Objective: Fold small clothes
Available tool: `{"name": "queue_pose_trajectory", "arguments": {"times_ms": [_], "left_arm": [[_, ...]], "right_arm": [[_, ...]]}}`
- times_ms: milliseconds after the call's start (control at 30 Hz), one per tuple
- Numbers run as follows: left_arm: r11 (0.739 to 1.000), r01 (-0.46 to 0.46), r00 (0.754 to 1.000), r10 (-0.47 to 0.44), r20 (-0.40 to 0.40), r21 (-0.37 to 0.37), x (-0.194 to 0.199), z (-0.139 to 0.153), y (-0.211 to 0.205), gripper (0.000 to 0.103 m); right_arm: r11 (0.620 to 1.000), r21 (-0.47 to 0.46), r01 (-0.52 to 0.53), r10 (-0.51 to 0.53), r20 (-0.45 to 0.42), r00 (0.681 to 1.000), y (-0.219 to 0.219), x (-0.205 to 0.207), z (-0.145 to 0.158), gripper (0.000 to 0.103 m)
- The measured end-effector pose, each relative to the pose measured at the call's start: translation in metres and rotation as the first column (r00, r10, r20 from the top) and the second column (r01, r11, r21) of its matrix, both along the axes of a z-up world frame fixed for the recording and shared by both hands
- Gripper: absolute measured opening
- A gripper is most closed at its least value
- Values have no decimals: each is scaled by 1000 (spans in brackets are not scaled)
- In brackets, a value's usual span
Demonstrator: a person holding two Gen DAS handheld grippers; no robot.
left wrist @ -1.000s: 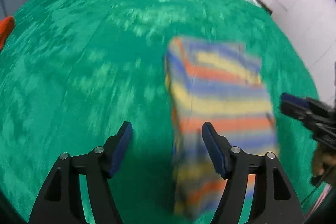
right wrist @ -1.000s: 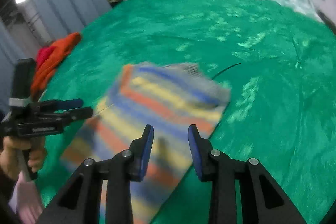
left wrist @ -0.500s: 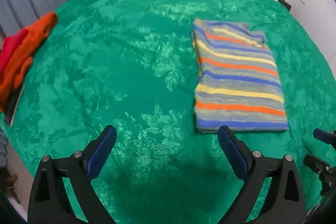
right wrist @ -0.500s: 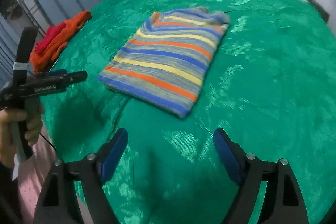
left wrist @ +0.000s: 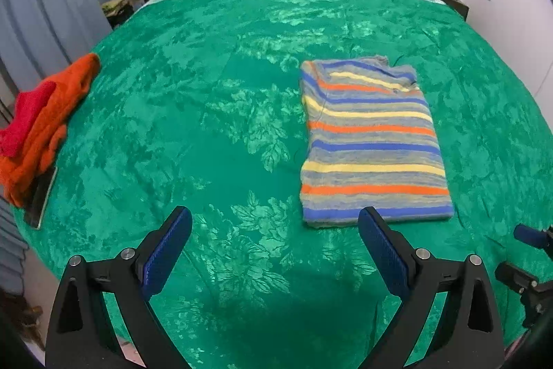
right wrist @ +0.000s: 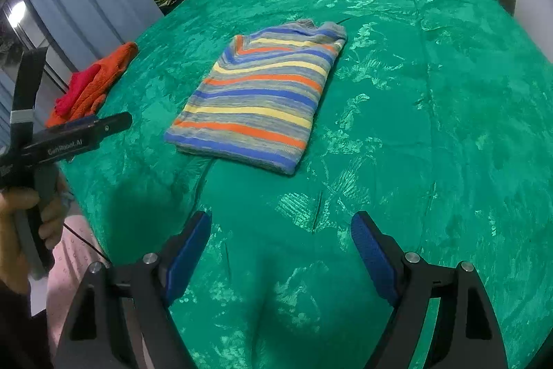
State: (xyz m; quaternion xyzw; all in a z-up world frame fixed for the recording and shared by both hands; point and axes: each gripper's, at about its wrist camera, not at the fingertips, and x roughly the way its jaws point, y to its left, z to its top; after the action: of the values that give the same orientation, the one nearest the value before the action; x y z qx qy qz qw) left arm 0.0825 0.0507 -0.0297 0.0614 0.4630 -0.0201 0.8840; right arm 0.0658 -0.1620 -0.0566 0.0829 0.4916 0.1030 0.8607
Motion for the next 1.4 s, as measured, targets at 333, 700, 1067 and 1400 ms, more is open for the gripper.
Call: {"name": "queue_pose_trajectory", "arguments": {"times_ms": [333, 700, 1067, 1400], "left_arm": [[1000, 11, 999, -12, -46, -19, 4, -18, 5, 98], [931, 48, 986, -103, -134, -362, 87, -51, 27, 98], [885, 91, 945, -221, -241, -457, 177, -105, -11, 39], [842, 229, 963, -270, -14, -488, 138, -7, -37, 14]], "right_arm": [[1000, 8, 13, -13, -14, 1000, -2, -5, -8, 83], [993, 94, 71, -72, 4, 997, -34, 35, -18, 83], [910, 381, 161, -134, -97, 986, -44, 199, -74, 75], [988, 154, -11, -13, 156, 988, -2, 183, 15, 23]]}}
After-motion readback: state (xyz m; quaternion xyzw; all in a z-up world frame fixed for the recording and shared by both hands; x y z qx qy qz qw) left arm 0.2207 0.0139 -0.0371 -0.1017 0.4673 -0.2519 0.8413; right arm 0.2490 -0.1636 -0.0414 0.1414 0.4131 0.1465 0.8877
